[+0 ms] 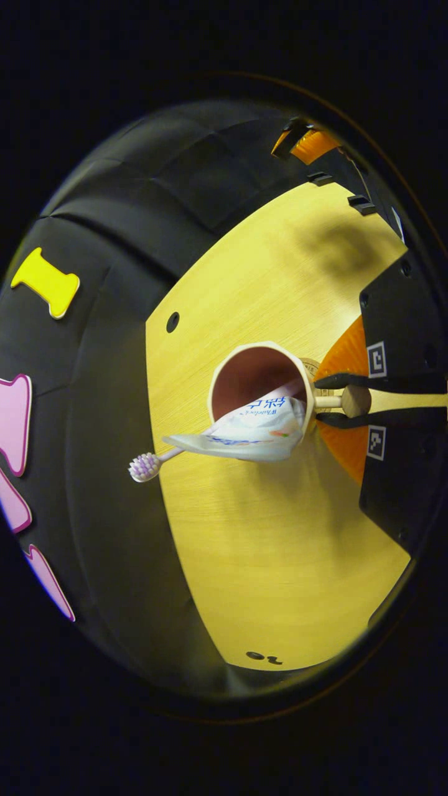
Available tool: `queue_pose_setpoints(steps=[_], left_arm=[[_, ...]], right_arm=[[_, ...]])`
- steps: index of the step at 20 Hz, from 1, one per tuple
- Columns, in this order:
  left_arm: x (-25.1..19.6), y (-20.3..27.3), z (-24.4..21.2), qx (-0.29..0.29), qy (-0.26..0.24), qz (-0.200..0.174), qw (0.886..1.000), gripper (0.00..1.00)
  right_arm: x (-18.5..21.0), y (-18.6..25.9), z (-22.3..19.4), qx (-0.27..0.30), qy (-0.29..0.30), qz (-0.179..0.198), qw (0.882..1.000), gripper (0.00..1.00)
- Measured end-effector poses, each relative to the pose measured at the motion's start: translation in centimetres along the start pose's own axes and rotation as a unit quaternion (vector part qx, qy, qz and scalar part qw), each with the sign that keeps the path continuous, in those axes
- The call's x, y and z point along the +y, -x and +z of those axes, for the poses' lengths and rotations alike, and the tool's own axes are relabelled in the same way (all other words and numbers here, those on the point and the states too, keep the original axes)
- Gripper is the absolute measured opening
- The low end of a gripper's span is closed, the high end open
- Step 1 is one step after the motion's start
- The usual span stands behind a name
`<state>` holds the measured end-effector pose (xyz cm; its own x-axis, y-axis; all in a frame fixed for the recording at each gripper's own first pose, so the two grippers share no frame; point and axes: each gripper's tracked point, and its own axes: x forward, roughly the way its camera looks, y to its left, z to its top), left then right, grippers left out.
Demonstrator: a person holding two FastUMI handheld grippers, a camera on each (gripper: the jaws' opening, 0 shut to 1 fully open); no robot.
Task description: Put the toothbrush and toothpaste on the desktop into the cup, then pick up the cup and place it on the coaster on the desktop.
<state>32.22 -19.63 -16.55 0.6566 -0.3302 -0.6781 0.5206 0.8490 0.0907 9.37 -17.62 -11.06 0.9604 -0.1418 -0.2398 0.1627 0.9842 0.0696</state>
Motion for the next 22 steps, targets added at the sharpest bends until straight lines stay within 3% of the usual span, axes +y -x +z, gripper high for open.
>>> queue_pose_setpoints(steps=[6, 7, 13, 16, 18, 19, 21, 22], left_arm=[[-0.2, -1.2, -0.2, 0.02, -0.028, 0.006, 0.999, 0.13], [-0.3, -1.0, -0.3, 0.021, -0.029, 0.008, 0.999, 0.09], [0.0, -0.3, -0.1, 0.011, -0.021, 0.019, 1.0, 0.25], [-0.8, 0.8, 0.8, -0.012, -0.014, 0.008, 1.0, 0.41], [-0.9, 2.3, 1.3, -0.03, -0.005, 0.009, 1.0, 0.65], [-0.8, 3.1, 1.8, -0.041, -0.001, 0.009, 0.999, 0.84], [-1.2, 4.9, 2.5, -0.07, 0.005, 0.001, 0.998, 0.98], [-1.3, 5.9, 2.7, -0.08, 0.007, -0.003, 0.997, 0.98]], right_arm=[[-0.6, -0.7, -0.6, 0.008, -0.001, 0.002, 1.0, 0.98], [-0.6, -0.8, -0.8, 0.009, -0.002, 0.002, 1.0, 0.98], [0.3, -1.0, -1.3, 0.015, 0.003, 0.013, 1.0, 0.98], [0.8, -0.8, -1.4, 0.014, 0.007, 0.019, 1.0, 0.98], [1.0, -0.7, -1.0, 0.01, 0.007, 0.021, 1.0, 0.98], [1.2, -0.6, -0.9, 0.008, 0.006, 0.022, 1.0, 0.98], [1.6, -0.3, -0.6, 0.003, 0.007, 0.024, 1.0, 0.98], [1.7, -0.2, -0.5, 0.002, 0.009, 0.024, 1.0, 0.98]])
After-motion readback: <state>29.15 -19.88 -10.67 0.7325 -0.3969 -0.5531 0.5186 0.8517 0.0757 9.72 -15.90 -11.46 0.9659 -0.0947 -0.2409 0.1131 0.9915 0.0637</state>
